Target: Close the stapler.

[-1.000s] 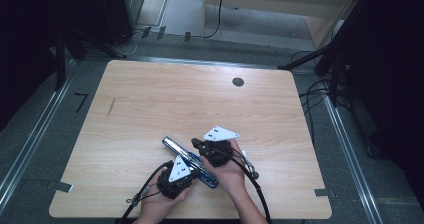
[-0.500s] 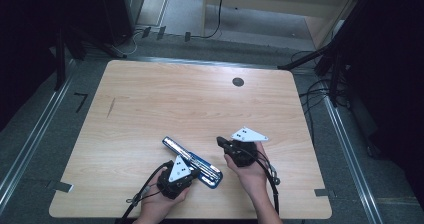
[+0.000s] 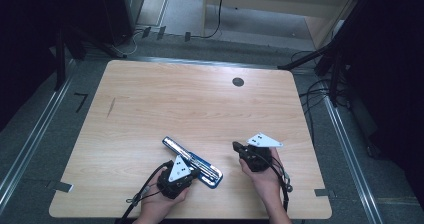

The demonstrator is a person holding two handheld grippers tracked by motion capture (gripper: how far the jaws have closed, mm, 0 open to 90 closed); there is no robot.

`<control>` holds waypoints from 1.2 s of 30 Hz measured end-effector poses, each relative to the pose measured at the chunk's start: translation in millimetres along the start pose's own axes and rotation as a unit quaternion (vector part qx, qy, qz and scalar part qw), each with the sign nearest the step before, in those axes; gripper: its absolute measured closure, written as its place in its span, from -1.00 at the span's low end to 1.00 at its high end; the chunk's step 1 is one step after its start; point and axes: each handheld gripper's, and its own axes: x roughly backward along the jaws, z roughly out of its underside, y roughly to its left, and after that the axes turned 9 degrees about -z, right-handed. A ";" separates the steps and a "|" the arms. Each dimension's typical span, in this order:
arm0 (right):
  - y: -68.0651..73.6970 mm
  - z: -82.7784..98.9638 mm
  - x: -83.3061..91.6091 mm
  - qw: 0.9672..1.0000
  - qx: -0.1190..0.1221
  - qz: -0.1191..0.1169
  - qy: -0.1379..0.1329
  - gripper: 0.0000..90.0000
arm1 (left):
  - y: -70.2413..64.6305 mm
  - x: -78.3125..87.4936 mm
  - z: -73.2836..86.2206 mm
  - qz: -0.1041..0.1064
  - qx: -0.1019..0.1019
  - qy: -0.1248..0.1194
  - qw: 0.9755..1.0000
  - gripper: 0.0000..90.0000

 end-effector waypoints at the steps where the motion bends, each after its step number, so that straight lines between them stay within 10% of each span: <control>1: -1.3 2.2 0.6 1.000 0.000 0.003 0.003 1.00 | 0.0 0.0 0.0 0.000 0.000 0.000 1.000 1.00; 36: -12.7 43.2 9.2 0.997 -0.044 0.061 0.008 0.48 | 0.7 0.0 0.2 0.003 0.002 0.000 1.000 1.00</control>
